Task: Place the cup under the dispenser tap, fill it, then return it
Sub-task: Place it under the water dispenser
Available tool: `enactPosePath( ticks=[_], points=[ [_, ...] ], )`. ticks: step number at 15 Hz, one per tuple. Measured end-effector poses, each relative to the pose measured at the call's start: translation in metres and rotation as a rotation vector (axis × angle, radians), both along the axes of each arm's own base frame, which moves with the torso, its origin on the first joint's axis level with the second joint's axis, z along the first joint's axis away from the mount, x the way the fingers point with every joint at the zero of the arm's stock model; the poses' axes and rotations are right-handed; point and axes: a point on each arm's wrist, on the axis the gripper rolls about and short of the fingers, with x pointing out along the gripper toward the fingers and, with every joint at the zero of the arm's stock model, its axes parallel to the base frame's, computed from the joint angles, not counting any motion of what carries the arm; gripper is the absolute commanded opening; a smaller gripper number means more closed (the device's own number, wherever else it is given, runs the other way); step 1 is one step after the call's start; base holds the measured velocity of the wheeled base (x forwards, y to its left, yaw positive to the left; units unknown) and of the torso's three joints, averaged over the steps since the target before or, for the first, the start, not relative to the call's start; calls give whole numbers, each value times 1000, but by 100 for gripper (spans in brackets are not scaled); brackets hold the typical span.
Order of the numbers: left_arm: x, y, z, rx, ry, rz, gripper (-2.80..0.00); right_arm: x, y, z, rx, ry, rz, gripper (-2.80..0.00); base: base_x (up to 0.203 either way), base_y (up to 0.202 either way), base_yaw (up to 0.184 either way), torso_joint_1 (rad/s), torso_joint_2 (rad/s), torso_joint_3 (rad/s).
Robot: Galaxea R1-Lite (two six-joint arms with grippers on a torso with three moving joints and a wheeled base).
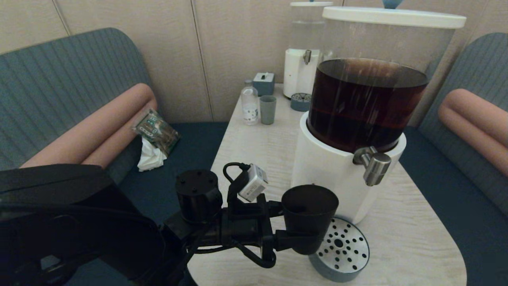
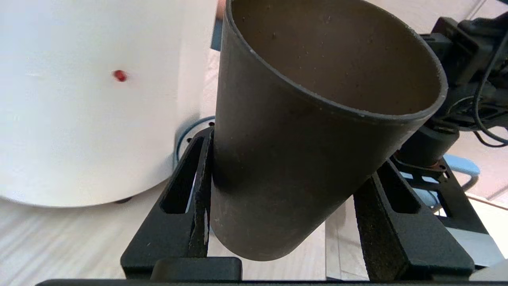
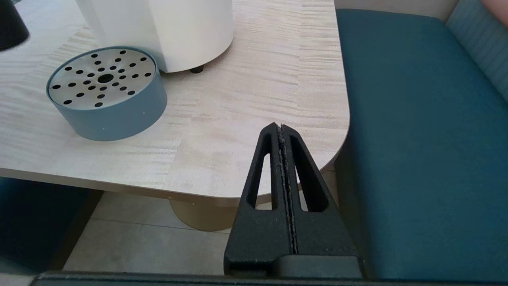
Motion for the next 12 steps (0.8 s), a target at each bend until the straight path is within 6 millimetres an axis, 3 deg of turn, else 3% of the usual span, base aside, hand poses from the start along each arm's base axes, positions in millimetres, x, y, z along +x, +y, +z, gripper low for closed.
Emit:
enactPosePath(
  ticks=[5, 12],
  points=[
    [-1, -24, -8, -8, 3, -50, -280, 0, 0, 0, 0, 0, 0, -280, 0, 0, 0, 0, 0, 0],
    [9, -40, -22, -3, 8, -57, -280, 0, 0, 0, 0, 0, 0, -280, 0, 0, 0, 0, 0, 0]
  ],
)
